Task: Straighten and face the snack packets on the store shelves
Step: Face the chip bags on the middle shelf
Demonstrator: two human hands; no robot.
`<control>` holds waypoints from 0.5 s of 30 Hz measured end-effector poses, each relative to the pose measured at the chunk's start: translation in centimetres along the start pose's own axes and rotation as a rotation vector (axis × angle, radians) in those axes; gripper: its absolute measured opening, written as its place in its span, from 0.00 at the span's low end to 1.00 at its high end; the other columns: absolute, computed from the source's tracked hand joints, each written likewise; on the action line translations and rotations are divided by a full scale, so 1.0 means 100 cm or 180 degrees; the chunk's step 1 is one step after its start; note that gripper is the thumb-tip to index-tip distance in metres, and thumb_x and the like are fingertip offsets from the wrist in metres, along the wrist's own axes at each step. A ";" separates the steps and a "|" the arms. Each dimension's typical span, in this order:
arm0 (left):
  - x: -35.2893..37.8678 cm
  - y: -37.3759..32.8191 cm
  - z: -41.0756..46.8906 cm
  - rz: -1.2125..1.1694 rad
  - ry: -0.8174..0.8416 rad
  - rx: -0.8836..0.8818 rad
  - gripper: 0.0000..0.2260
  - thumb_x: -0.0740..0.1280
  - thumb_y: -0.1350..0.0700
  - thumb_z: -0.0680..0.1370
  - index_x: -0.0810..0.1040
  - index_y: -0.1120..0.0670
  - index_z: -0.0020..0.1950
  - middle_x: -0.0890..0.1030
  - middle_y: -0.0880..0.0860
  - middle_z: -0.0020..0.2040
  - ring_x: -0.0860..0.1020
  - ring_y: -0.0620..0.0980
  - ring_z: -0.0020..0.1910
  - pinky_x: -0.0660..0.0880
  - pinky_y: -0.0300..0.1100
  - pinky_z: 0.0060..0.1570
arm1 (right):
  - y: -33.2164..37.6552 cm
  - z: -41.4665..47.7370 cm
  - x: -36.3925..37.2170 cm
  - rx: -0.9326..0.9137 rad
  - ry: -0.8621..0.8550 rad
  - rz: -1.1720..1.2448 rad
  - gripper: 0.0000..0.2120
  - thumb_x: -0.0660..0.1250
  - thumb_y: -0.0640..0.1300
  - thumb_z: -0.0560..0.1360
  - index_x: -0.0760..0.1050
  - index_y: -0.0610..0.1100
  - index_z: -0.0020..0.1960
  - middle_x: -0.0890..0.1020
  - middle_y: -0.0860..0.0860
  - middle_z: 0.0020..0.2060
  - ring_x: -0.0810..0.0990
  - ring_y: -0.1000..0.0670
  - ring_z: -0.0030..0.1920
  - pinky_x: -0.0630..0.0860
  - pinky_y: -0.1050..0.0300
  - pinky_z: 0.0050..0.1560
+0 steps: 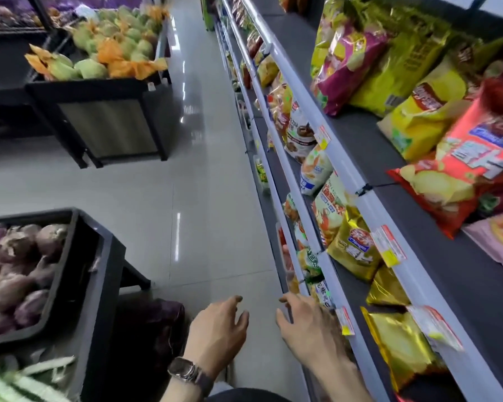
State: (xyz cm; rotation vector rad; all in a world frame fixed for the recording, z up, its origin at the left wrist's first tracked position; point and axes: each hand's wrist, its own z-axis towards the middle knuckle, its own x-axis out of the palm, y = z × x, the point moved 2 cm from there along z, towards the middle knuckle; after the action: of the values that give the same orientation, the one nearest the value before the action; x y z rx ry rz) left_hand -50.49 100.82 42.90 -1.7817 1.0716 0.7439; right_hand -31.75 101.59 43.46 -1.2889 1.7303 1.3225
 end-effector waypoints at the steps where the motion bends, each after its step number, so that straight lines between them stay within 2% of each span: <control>1: -0.009 0.003 0.016 0.0030 0.0032 0.0049 0.21 0.59 0.41 0.84 0.71 0.42 0.77 0.80 0.43 0.68 0.77 0.48 0.69 0.74 0.43 0.66 | 0.009 0.017 -0.005 0.0037 -0.0020 0.0002 0.19 0.57 0.57 0.84 0.73 0.54 0.71 0.79 0.55 0.66 0.76 0.51 0.66 0.73 0.54 0.63; 10: -0.120 -0.004 0.147 0.0222 0.0059 0.0701 0.20 0.57 0.41 0.85 0.68 0.41 0.78 0.79 0.42 0.68 0.76 0.48 0.69 0.73 0.43 0.64 | 0.076 0.141 -0.073 0.0411 -0.0712 0.0196 0.17 0.60 0.57 0.83 0.75 0.55 0.69 0.81 0.55 0.63 0.78 0.51 0.63 0.74 0.55 0.60; 15: -0.169 -0.045 0.209 0.0203 0.0050 0.1197 0.21 0.58 0.41 0.85 0.69 0.41 0.78 0.79 0.41 0.69 0.77 0.48 0.69 0.74 0.44 0.63 | 0.088 0.174 -0.127 0.0579 -0.1347 0.0339 0.14 0.61 0.58 0.83 0.77 0.55 0.64 0.82 0.57 0.56 0.78 0.54 0.55 0.78 0.57 0.52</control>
State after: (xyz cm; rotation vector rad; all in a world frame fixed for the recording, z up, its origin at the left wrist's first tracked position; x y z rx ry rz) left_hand -54.88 126.81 49.85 -1.4404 1.1960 0.5249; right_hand -37.17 122.53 52.17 -0.7584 1.5884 1.3459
